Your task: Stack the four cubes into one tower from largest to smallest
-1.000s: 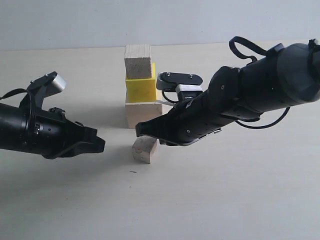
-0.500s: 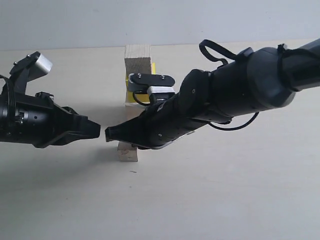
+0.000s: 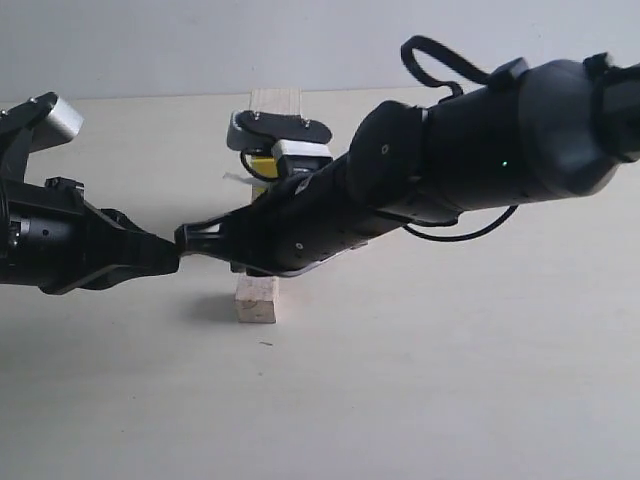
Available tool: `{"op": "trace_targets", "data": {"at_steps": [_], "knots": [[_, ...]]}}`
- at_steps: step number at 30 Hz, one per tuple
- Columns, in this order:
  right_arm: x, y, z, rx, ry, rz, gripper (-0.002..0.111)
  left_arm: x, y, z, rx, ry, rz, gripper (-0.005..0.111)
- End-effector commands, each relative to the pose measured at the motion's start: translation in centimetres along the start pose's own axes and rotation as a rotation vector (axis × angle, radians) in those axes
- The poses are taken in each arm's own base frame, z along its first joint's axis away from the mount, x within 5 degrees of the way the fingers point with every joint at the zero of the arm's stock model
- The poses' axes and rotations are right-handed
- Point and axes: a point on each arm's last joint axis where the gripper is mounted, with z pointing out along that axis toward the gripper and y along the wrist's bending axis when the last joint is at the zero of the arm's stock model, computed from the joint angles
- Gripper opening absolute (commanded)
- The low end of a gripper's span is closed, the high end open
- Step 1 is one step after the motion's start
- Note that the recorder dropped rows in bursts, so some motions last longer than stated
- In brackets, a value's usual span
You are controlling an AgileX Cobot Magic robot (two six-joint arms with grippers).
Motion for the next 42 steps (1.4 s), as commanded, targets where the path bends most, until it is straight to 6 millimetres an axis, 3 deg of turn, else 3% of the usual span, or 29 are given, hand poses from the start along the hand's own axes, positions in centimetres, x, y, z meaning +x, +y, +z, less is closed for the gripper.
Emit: {"op": "trace_targets", "data": {"at_steps": [1,7,21,33,42], "knots": [[-1.0,-1.1,-0.6,0.017,-0.016,0.021,0.000,0.0,0.0,-0.4,-0.016,-0.013,-0.001,0.000],[-0.1,-3.5,0.2,0.098,0.028,0.084,0.000,0.0,0.0,-0.4,-0.018,-0.016,-0.003,0.000],[1.5,-5.0,3.7,0.148,0.084,0.155,0.000,0.0,0.0,-0.4,-0.019,-0.015,-0.008,0.000],[1.0,0.1,5.9,0.054,0.079,0.062,0.000,0.0,0.0,-0.4,-0.017,-0.012,-0.010,0.000],[1.3,1.8,4.5,0.017,0.169,0.013,0.000,0.0,-0.1,-0.8,-0.028,-0.023,0.007,0.000]]}}
